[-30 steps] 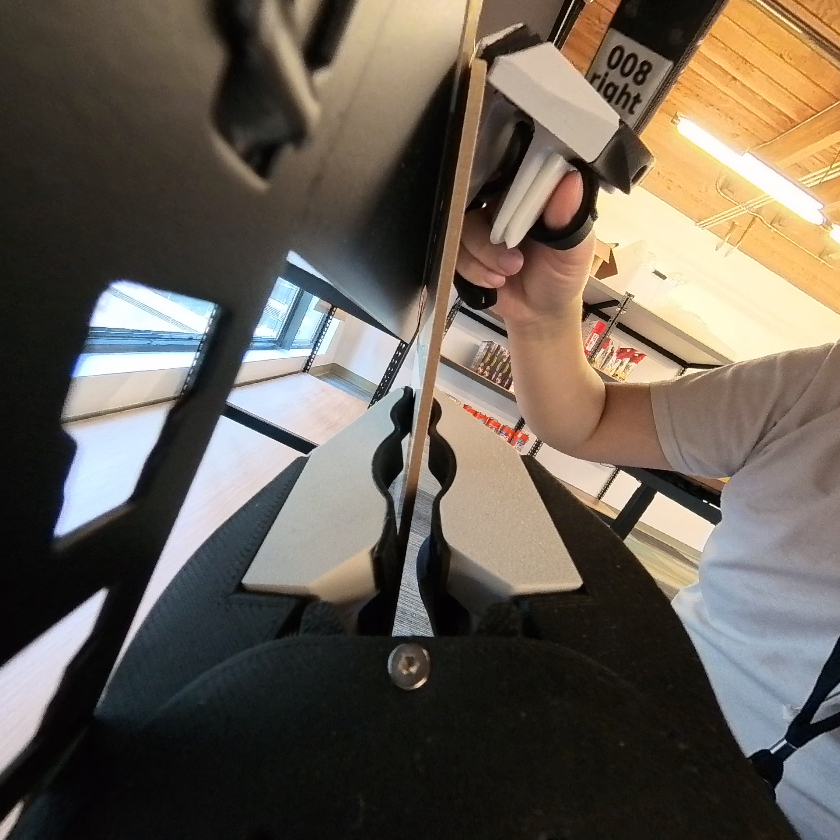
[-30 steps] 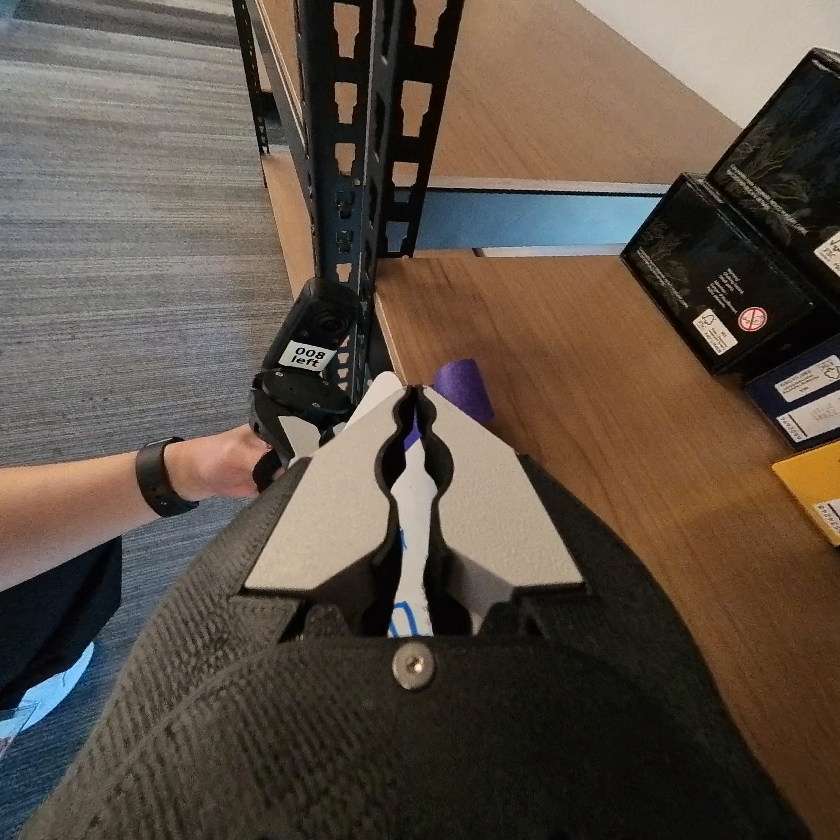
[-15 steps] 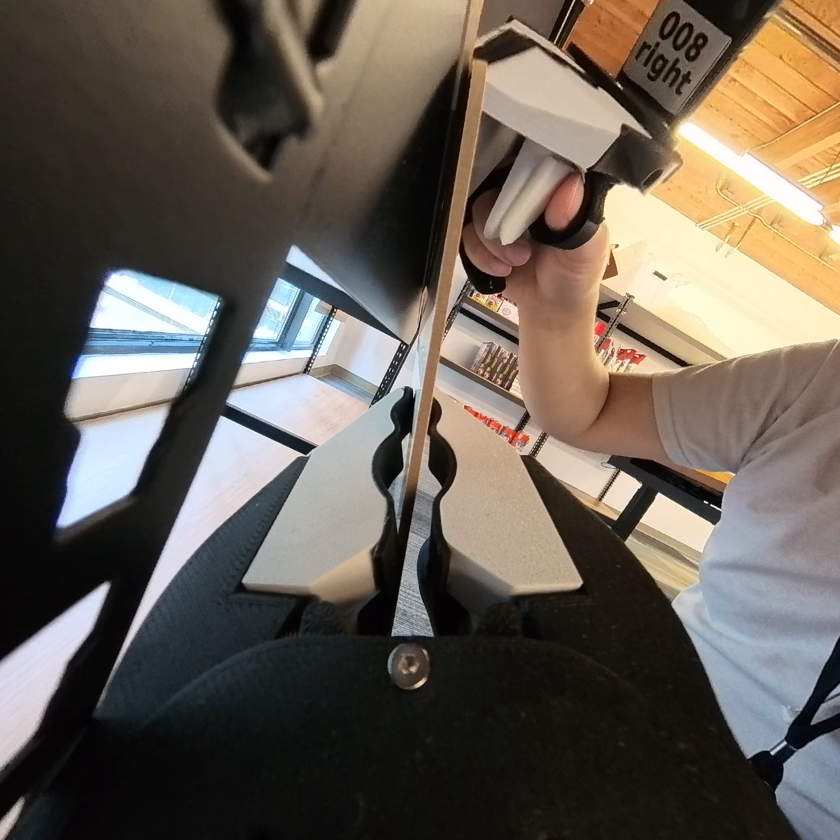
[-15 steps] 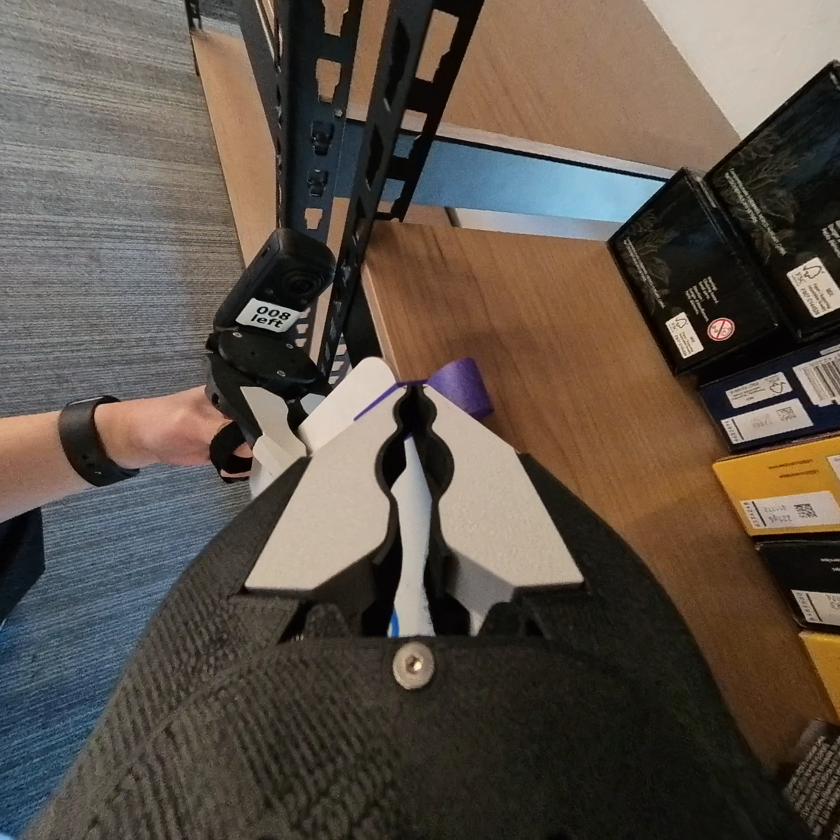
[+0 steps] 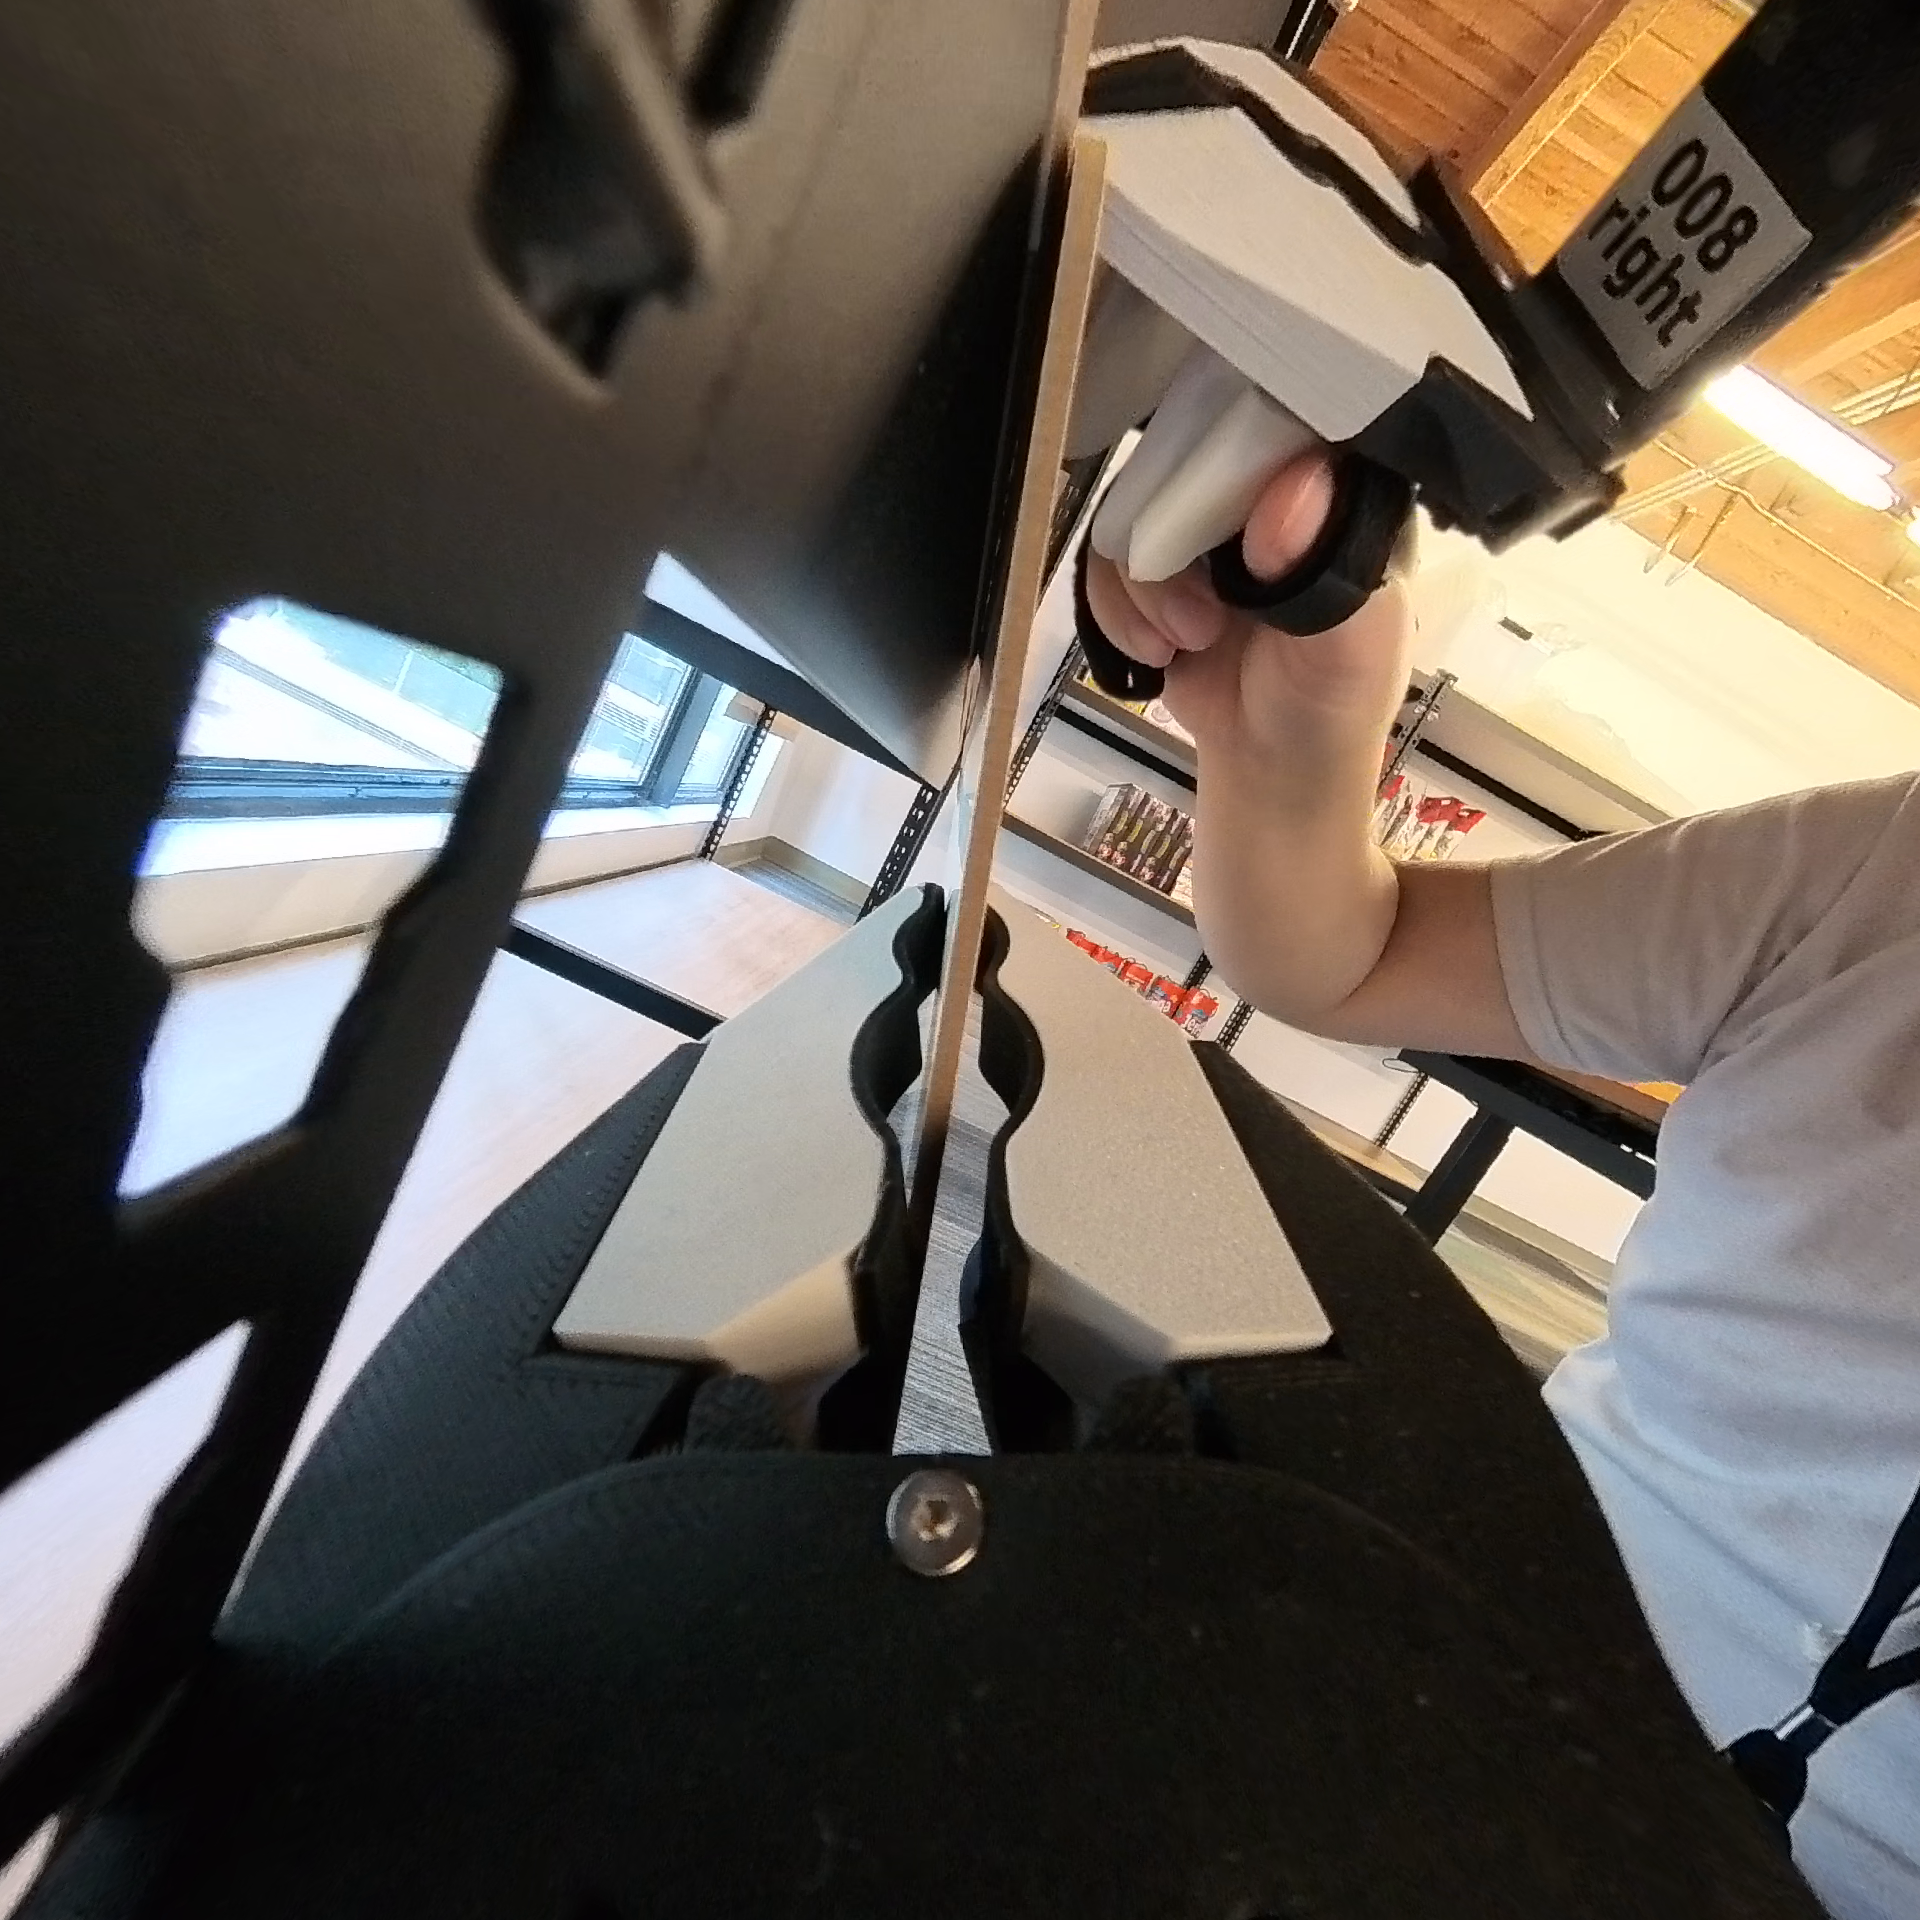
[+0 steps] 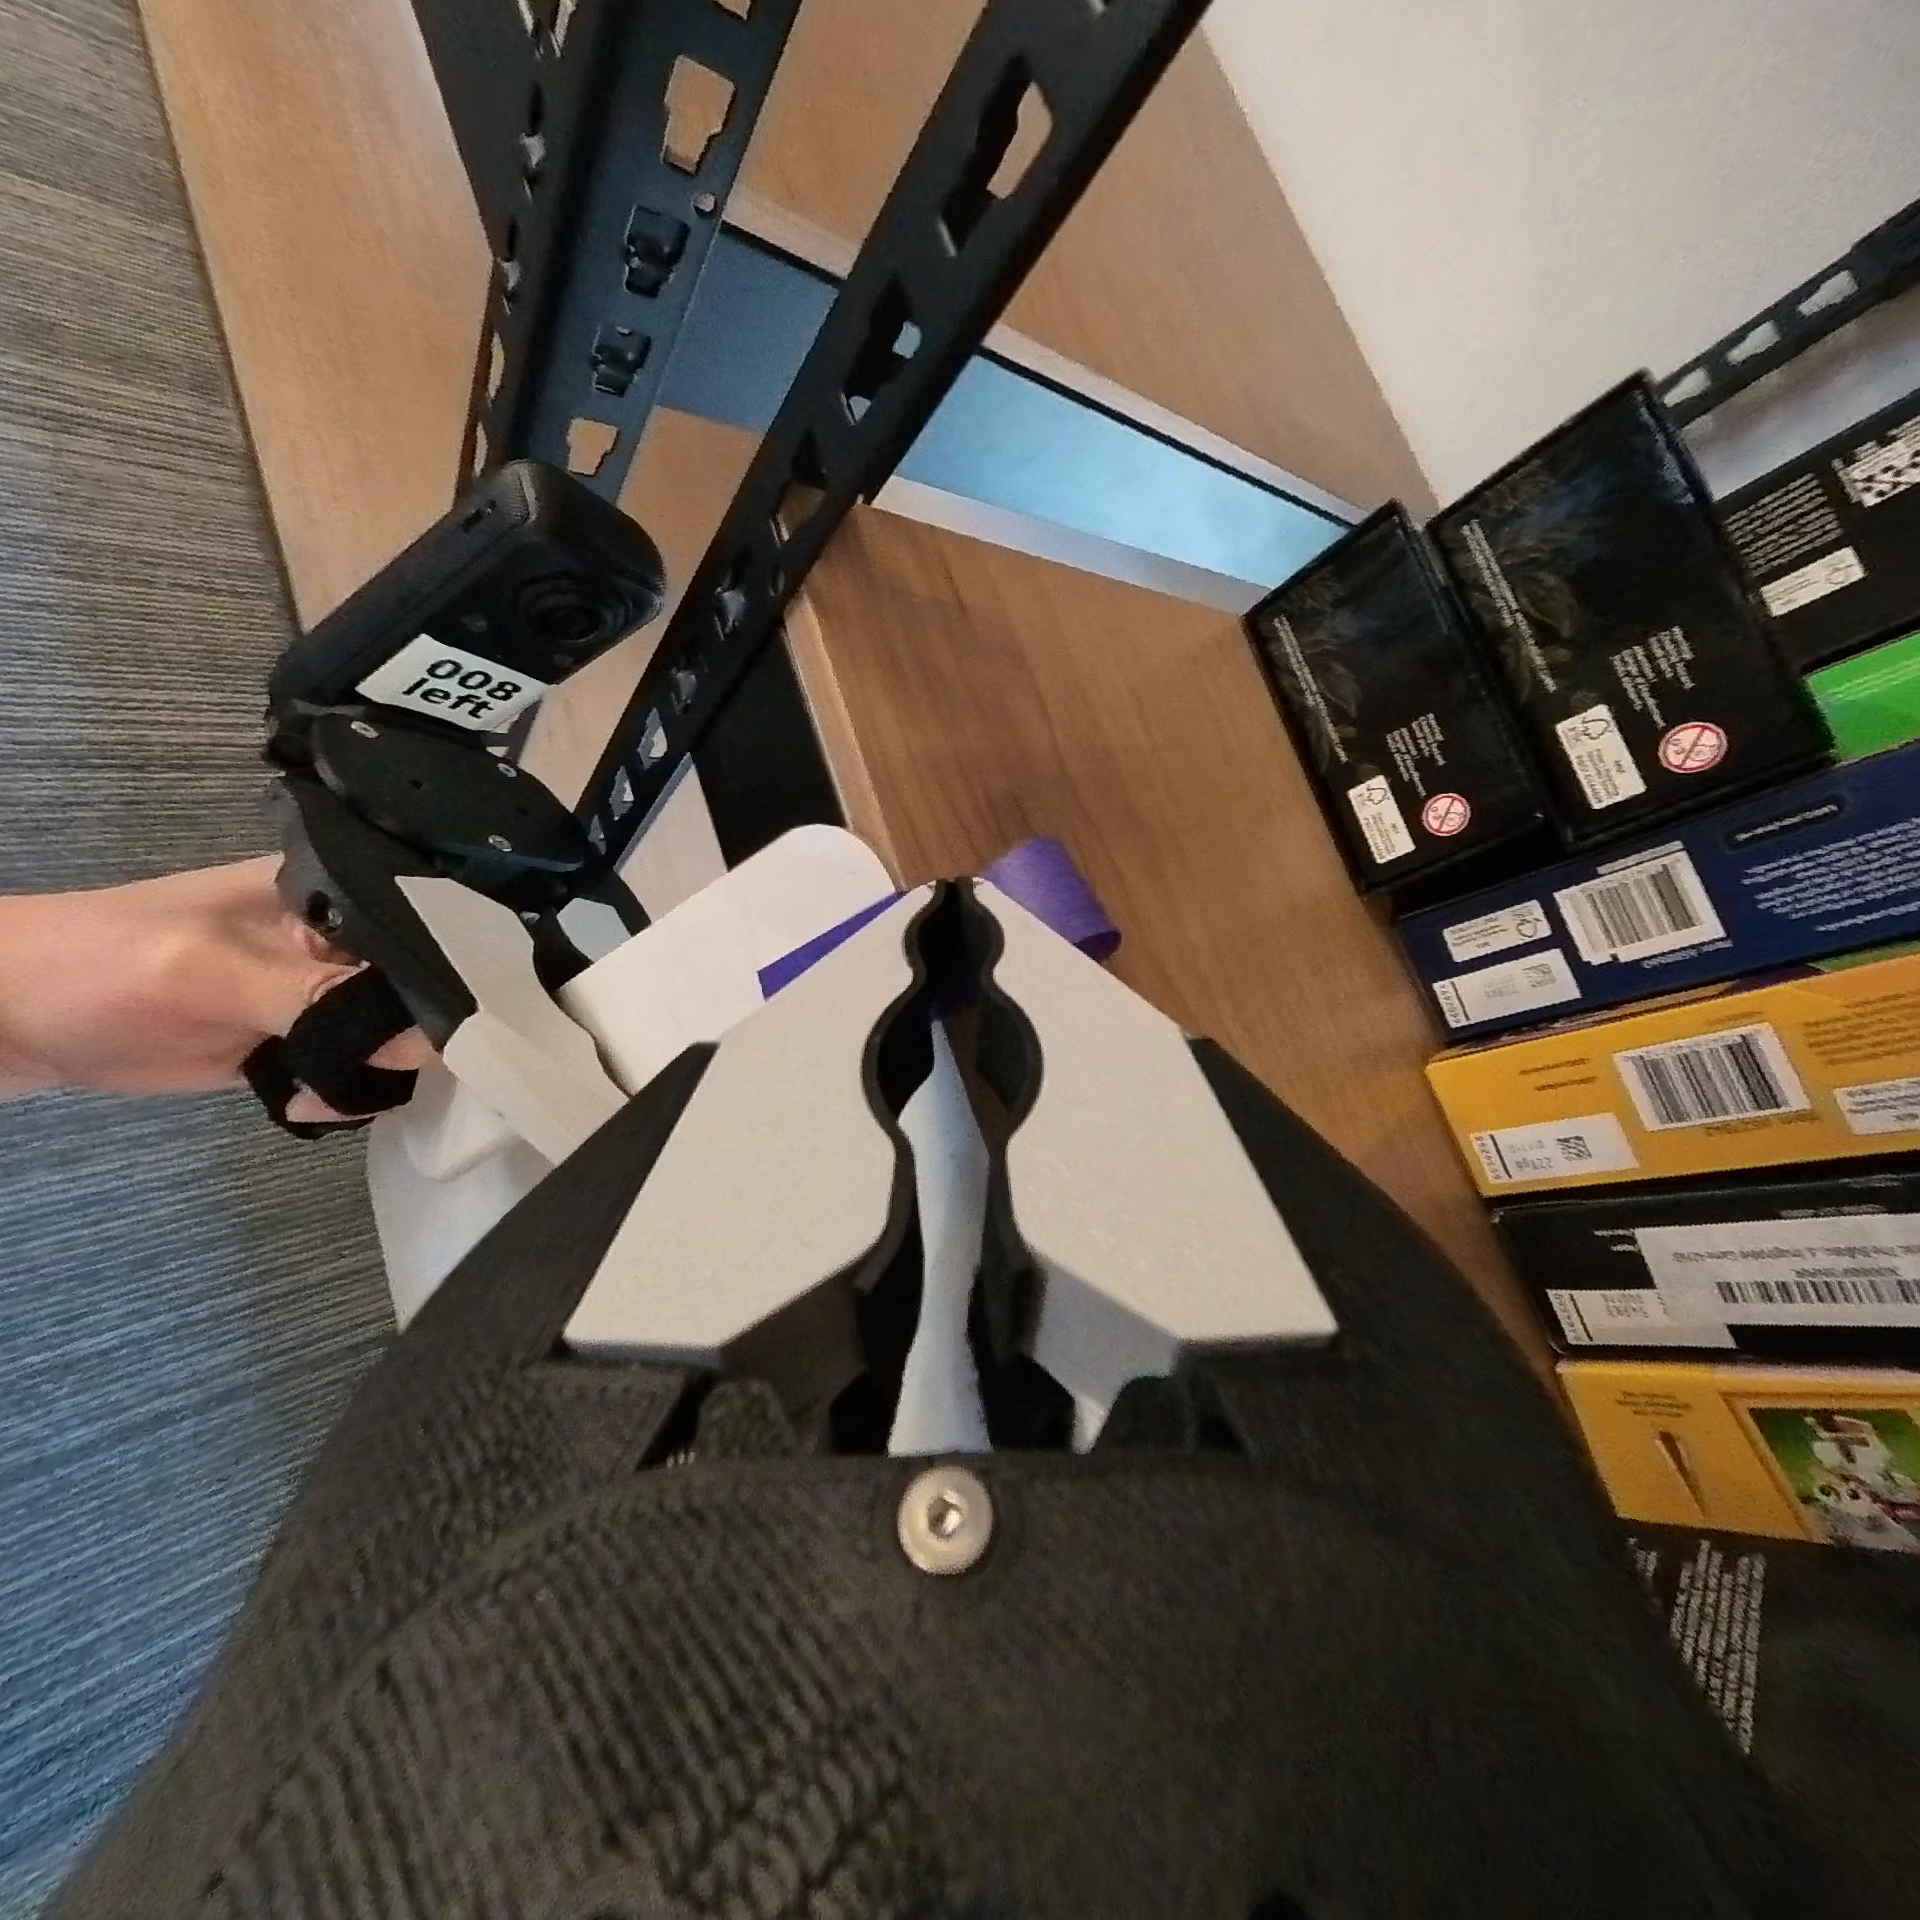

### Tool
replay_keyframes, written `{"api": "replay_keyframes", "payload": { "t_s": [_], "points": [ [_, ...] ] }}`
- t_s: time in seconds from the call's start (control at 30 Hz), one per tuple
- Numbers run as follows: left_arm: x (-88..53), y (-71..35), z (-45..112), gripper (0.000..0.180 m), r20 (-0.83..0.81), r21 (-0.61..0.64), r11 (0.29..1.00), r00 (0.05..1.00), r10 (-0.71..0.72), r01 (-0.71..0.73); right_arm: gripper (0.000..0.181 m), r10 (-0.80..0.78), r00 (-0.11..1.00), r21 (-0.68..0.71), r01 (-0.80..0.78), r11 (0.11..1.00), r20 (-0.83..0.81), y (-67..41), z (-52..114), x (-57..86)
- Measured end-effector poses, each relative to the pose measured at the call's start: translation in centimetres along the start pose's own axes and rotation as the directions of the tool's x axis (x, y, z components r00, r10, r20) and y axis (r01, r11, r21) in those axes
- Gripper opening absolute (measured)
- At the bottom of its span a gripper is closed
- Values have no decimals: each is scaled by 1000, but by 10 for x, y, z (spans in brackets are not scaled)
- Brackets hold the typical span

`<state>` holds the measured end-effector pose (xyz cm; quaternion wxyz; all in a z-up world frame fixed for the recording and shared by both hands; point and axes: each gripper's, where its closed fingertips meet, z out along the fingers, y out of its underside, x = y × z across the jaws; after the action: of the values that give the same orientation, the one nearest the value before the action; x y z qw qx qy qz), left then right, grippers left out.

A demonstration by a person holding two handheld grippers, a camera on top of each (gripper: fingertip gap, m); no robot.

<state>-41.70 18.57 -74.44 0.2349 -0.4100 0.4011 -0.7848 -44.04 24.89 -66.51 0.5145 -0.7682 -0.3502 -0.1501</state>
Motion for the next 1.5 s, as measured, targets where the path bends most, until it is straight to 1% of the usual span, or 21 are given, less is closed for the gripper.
{"api": "replay_keyframes", "payload": {
  "t_s": [0.2, 0.3, 0.37, 0.5, 0.67, 0.77, 0.9, 1.0, 1.17, 1.4, 1.5],
  "points": [
    [-1, 0, 0, 1, 3, 4, 1000, 1000, 8, -8, 0, -13, 1000, 8, 13, 1000, -17, 0, 1, 0],
    [-1, 0, 0, 2, 6, 5, 1000, 1000, 9, -9, 0, -124, 992, -34, 123, 992, -26, 0, 1, 0],
    [-1, 0, 0, 2, 7, 6, 1000, 1000, 7, -7, 0, -230, 973, -59, 228, 972, -19, 0, 1, -1],
    [-1, 0, 0, 1, 7, 6, 1000, 1000, 7, -7, 0, -302, 953, -93, 299, 950, -18, -1, 4, 0],
    [-1, 0, 0, 1, 8, 5, 1000, 1000, 9, -9, 0, -372, 927, -80, 367, 927, -47, -2, 4, 1],
    [-1, 0, 0, 2, 7, 4, 1000, 1000, 7, -7, 0, -375, 927, -79, 374, 924, 1, 0, -1, -2],
    [-1, 0, 0, 2, 6, 2, 1000, 1000, 3, -3, 0, -425, 905, -112, 423, 899, 5, 3, -2, -1],
    [-1, 0, 0, 1, 5, 2, 1000, 1000, -2, 2, 0, -454, 890, -173, 452, 875, 30, 7, -1, 4],
    [-1, -1, 0, 2, 5, 6, 1000, 1000, -3, 3, 0, -483, 873, -221, 485, 846, 68, 17, -2, 12],
    [-1, 0, 0, 2, 5, 8, 1000, 1000, 3, -3, 0, -434, 899, -157, 438, 885, 58, 14, -2, 10],
    [-1, 0, 0, 1, 6, 8, 1000, 1000, 7, -8, 0, -426, 904, -159, 426, 891, 35, 13, -2, 10]
  ]
}}
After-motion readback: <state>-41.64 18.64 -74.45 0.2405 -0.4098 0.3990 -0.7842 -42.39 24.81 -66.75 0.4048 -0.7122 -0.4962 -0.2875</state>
